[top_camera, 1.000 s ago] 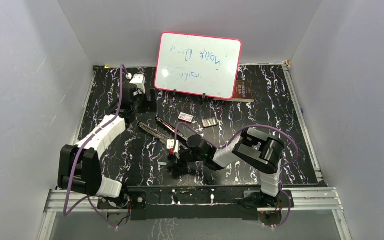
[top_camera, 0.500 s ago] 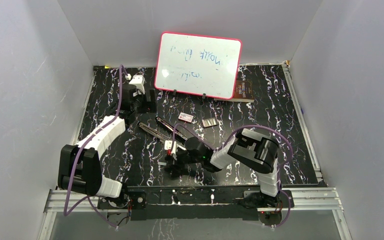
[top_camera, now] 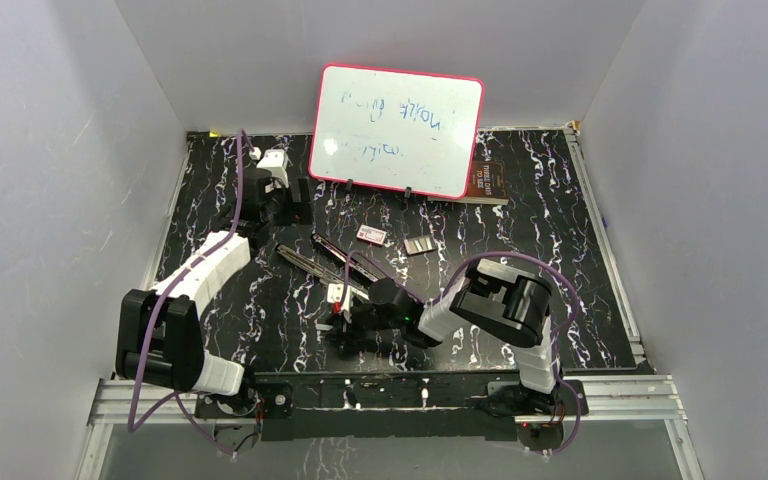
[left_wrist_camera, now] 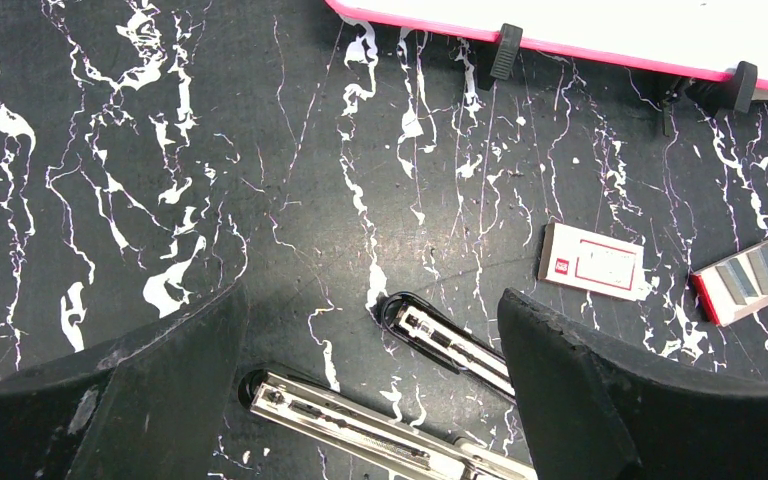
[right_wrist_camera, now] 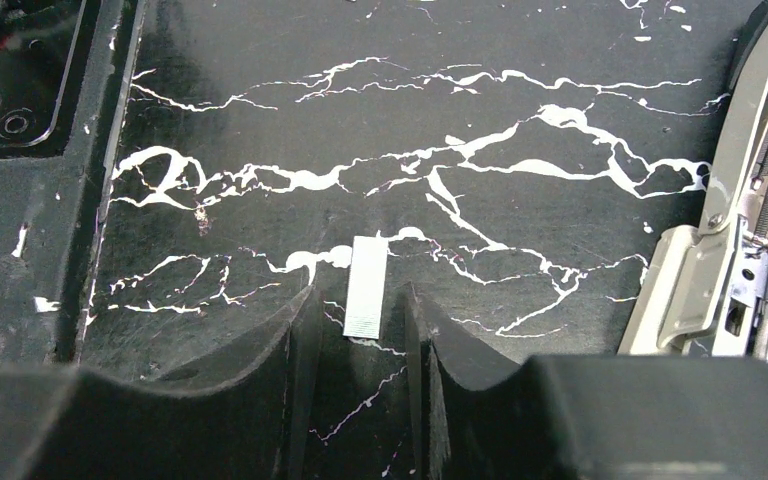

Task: Load the staples into the stapler
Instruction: Pick up the staple from the center of the board.

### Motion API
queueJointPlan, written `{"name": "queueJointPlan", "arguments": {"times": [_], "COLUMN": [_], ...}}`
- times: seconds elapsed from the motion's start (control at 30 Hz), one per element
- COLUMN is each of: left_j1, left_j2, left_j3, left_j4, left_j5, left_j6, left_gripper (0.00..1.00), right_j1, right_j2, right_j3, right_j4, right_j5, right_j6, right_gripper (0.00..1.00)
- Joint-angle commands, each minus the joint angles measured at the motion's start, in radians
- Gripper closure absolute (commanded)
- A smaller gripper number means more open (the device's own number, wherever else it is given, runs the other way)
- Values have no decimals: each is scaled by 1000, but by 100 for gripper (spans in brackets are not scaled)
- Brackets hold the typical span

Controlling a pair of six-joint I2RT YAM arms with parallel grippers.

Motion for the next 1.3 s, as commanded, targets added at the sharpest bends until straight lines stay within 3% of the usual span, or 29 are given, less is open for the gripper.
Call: {"name": "queueJointPlan", "arguments": {"times": [0.0, 0.6, 1.1, 1.27], "left_j1": [9, 9, 9, 9], "left_j2": [-35, -34, -35, -34], "left_j3": [-19, -19, -23, -27], "left_j4": [17, 18, 20, 18], "left_j5": [11, 18, 19, 18], "left_j6": [-5, -6, -6, -7], "left_gripper": [6, 6, 6, 6], "right_j1": [3, 4, 2, 0], "right_j2": [40, 22, 20, -10], "right_j3": [-20, -53, -18, 39], "right_j4": [-97, -132, -159, -156], "right_j5": [41, 59, 73, 65], "right_j6": [-20, -37, -55, -85], "right_gripper": [58, 57, 100, 100]}}
